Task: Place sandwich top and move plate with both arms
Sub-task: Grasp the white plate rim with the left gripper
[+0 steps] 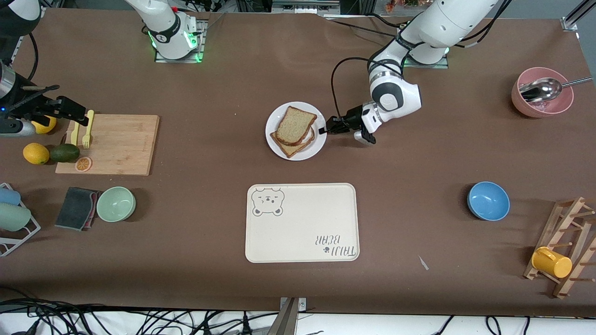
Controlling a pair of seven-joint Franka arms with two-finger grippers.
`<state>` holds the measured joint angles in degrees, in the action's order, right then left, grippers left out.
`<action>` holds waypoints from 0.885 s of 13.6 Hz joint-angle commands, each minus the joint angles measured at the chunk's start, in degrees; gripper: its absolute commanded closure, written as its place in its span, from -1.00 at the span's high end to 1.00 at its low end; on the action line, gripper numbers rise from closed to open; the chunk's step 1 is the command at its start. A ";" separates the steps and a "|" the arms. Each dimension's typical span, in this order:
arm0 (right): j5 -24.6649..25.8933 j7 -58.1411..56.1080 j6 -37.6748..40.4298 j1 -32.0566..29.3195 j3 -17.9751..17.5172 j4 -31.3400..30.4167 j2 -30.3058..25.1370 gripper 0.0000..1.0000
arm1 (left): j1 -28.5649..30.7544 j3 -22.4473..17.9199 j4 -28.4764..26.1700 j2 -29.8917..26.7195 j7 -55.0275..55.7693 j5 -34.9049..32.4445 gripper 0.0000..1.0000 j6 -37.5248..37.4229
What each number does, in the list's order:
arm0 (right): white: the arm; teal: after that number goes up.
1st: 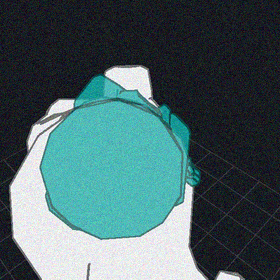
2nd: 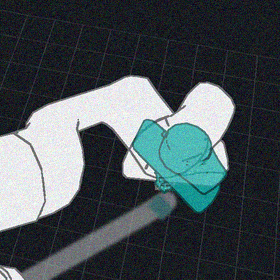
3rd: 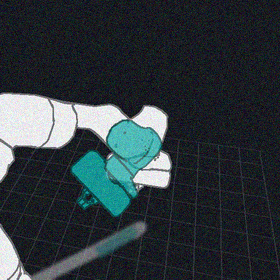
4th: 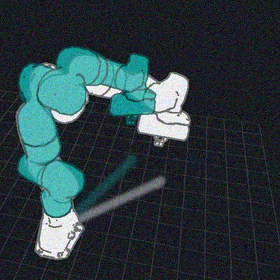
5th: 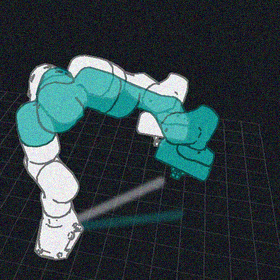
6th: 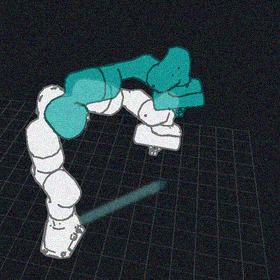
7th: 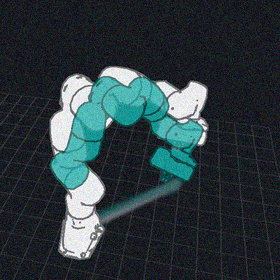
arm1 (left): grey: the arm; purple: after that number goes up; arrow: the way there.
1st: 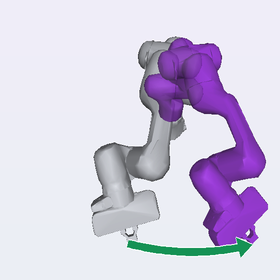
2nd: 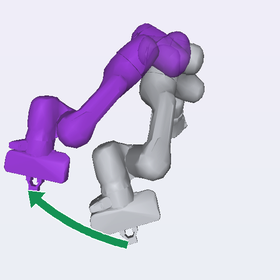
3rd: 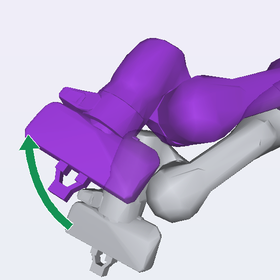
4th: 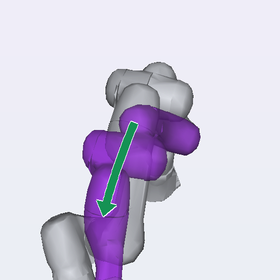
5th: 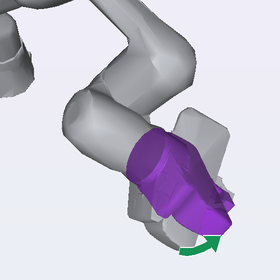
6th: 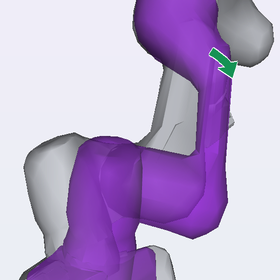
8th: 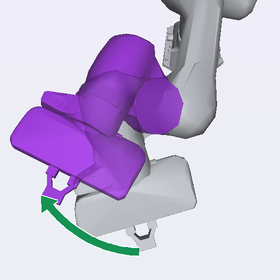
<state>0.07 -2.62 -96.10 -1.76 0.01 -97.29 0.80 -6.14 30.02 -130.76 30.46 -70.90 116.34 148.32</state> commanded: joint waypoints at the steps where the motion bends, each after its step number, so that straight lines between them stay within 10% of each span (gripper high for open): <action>1: -0.07 -0.81 0.83 -0.53 -0.45 0.61 -0.28 1.00 | 1.22 0.30 -1.33 -2.24 -2.58 3.80 -1.00 -0.92; 12: -0.16 -0.89 0.83 -0.53 -0.45 0.61 -0.28 1.00 | 4.29 0.30 -1.25 -6.03 -2.49 4.07 -1.00 -4.35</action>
<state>0.07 -2.62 -96.10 -1.76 0.01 -97.29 0.80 -3.00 29.96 -130.77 27.02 -71.38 117.30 145.87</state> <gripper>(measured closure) 0.000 0.956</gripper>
